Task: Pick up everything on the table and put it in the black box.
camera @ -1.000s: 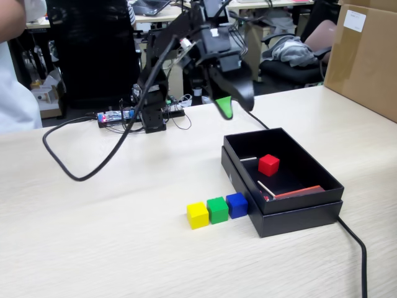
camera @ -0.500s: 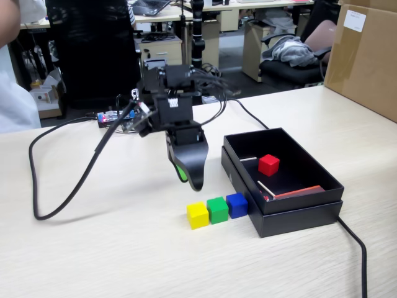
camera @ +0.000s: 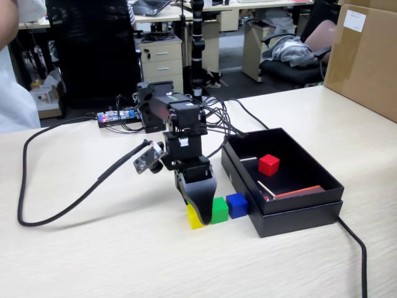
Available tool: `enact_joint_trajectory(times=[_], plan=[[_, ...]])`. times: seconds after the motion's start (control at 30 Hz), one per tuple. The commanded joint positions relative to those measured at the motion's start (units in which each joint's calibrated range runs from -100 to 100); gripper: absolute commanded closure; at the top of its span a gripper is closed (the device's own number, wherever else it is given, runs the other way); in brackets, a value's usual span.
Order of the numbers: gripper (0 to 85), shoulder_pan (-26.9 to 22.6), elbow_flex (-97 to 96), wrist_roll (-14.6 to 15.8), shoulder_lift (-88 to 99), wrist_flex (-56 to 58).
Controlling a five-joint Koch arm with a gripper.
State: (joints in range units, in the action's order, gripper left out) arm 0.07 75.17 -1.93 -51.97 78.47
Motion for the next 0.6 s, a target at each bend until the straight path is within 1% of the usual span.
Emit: enact_joint_trajectory(times=[0.0, 0.03, 0.07, 0.1, 0.13, 0.2, 0.3, 0.37, 0.4, 0.5, 0.53, 0.57], plan=[[43.2, -0.1, 5.5, -0.4, 1.1, -1.4], [43.5, -0.1, 5.7, -0.4, 0.9, -1.4], [46.6, -0.1, 5.8, -0.4, 0.7, -1.4], [53.2, 0.0, 6.2, -0.2, 0.7, -1.4], [56.7, 0.0, 6.5, -0.2, 0.6, -1.4], [68.0, 0.2, 7.1, 0.0, 0.4, -1.3], [79.8, 0.6, 6.8, 0.4, 2.0, -1.1], [79.8, 0.7, 6.2, 0.6, 5.8, -0.3], [79.8, 0.7, 5.3, 0.8, 12.9, 1.3], [79.8, 0.2, 3.2, 0.8, 26.1, 3.6], [79.8, -1.0, 1.7, 0.7, 34.6, 3.9], [79.8, -2.2, 1.4, 0.7, 38.5, 3.9]])
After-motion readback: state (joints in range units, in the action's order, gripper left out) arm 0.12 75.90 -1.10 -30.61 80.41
